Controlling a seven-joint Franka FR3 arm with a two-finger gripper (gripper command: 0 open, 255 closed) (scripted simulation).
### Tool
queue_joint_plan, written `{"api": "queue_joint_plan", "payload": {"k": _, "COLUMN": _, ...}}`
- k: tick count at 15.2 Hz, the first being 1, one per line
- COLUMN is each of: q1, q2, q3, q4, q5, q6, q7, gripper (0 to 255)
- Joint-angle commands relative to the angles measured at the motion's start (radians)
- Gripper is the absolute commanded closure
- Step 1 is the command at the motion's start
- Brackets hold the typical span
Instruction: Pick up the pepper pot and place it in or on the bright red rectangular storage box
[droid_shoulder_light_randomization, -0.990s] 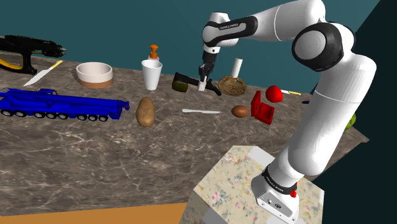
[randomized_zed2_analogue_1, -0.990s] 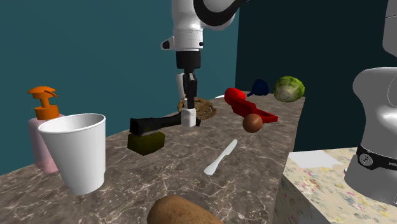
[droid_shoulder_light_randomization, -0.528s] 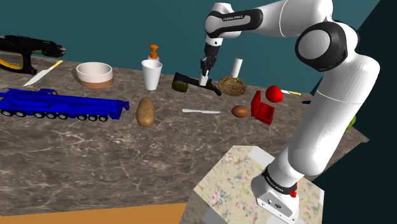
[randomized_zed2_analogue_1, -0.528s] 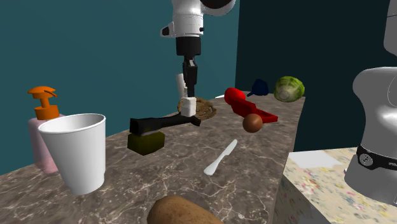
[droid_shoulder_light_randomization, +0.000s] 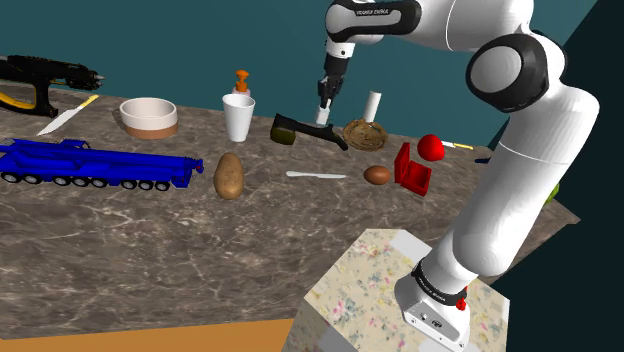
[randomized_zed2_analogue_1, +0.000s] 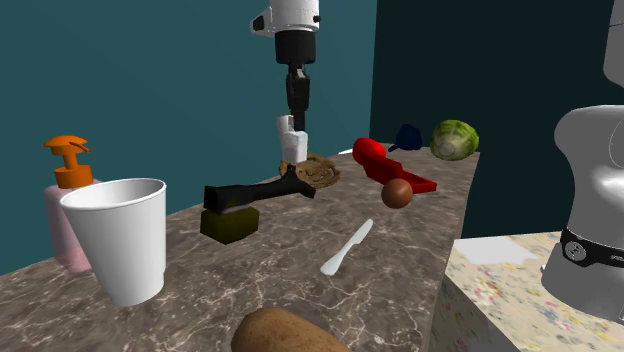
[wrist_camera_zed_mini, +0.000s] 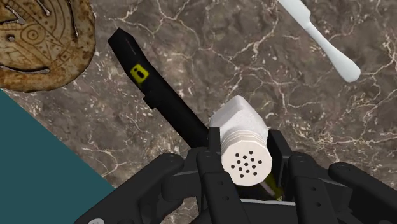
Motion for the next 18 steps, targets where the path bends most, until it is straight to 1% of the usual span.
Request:
{"api": "queue_joint_plan", "payload": {"k": 1, "q1": 0.0, "q2": -0.002, "q3": 0.0, "q4": 0.023, "q5": -0.001, "q6": -0.025, "q7": 0.0, "gripper": 255}}
{"api": "queue_joint_plan", "payload": {"k": 4, "q1": -0.001, "q2": -0.001, "q3": -0.001, "q4": 0.057, "q5": -0.001, "q6": -0.058, "q7": 0.0, "gripper": 255}}
{"api": "queue_joint_plan", "payload": {"k": 11, "q1": -0.051, "q2": -0.178, "q3": -0.052, "q4": -0.142, "q5": -0.05, "q6": -0.028, "q7": -0.096, "gripper": 255}}
{"api": "queue_joint_plan", "payload": {"k": 18, "q1": -0.113, "q2": -0.319, "q3": -0.115, "q4": -0.271, "q5": -0.105, "q6": -0.026, "q7": -0.206, "gripper": 255}}
